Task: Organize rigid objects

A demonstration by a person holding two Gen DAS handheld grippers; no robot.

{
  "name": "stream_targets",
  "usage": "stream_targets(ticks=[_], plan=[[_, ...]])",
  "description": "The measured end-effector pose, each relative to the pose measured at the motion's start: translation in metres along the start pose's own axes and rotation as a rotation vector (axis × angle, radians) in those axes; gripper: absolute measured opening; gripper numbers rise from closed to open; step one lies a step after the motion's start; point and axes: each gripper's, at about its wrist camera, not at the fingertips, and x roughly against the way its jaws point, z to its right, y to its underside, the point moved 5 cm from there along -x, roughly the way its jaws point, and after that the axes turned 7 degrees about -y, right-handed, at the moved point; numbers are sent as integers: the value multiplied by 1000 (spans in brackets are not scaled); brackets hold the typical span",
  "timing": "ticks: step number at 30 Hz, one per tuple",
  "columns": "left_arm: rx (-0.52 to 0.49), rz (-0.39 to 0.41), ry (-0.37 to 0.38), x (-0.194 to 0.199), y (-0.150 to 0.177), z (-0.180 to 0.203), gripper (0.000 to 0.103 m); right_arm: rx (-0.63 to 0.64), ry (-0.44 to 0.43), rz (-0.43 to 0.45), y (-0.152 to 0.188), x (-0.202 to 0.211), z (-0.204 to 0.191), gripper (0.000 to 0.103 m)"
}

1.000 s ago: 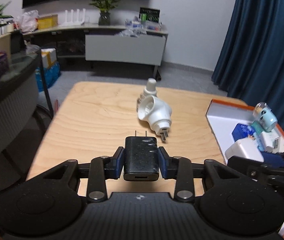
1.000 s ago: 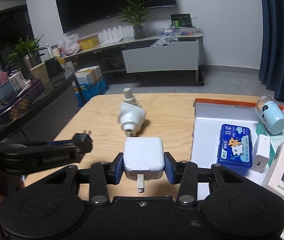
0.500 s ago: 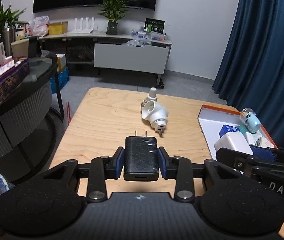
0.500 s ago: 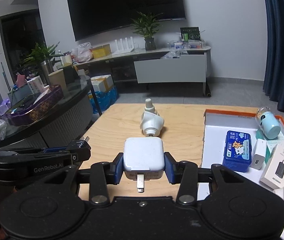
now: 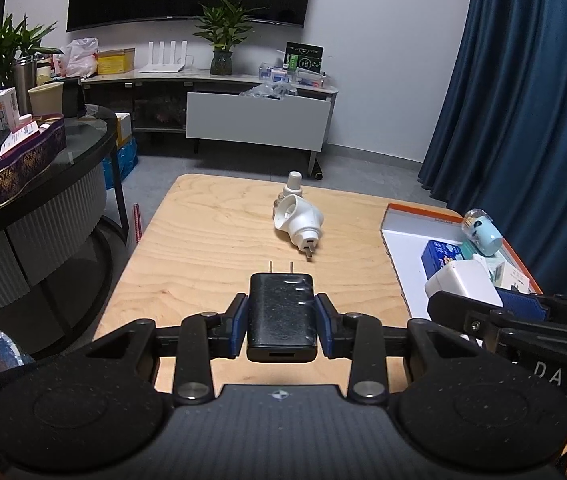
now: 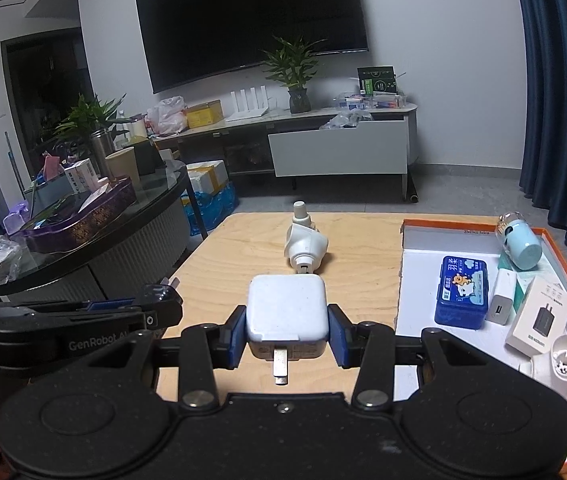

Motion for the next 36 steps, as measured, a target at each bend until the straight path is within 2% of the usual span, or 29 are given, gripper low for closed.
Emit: stream_targets(ticks=[36], plan=[[-34, 16, 63, 22, 15, 33, 35, -32, 52, 60, 14, 46, 22, 51]])
